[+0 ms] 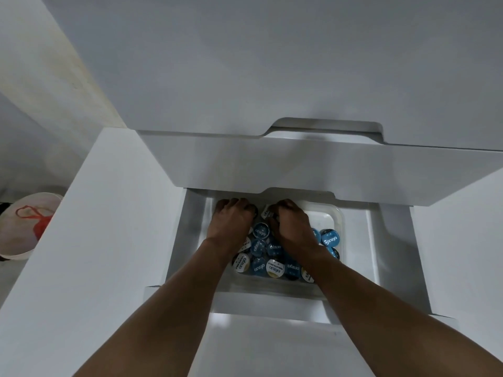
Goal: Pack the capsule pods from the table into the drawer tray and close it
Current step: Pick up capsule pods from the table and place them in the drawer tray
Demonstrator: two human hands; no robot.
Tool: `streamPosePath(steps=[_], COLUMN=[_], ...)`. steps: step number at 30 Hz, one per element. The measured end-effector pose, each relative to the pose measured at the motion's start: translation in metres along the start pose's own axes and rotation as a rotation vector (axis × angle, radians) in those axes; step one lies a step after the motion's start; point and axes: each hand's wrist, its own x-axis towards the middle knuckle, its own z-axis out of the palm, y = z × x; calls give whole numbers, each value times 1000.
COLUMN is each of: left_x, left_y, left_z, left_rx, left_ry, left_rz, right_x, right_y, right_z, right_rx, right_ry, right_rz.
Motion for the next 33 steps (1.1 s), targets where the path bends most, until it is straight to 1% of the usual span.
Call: streamPosePath(steps=[8, 15, 20, 24, 26, 28, 30, 32, 33], left_x=[-3, -4, -15, -31, -43, -55, -64, -75, -83], left_y=[-5, -4, 2, 19, 31, 44, 58, 73, 82], left_z=[-4, -9, -16, -34, -41, -46, -56, -66, -74], left_rx=[115, 135, 65, -32, -47, -41, -61, -57, -35], left_ry=[47, -14, -12, 3, 40, 108, 164, 219, 255], left_rz=[-21, -31, -54, -150, -157, -143, -172, -186, -173], right_x=[3, 3, -10, -27, -39, -53, -65, -80, -90], right_y=[-4, -5, 0, 4, 3, 2, 2, -1, -1], right_z=[3, 1, -10, -26, -36, -46, -58, -74, -83], right_rx=[9, 4, -20, -72, -107, -130, -168, -234, -258], right_ry=[-10, -14, 18, 33, 59, 121, 177, 138, 149], right_rz=[-38, -38, -51, -40, -67, -109, -157, -150, -166])
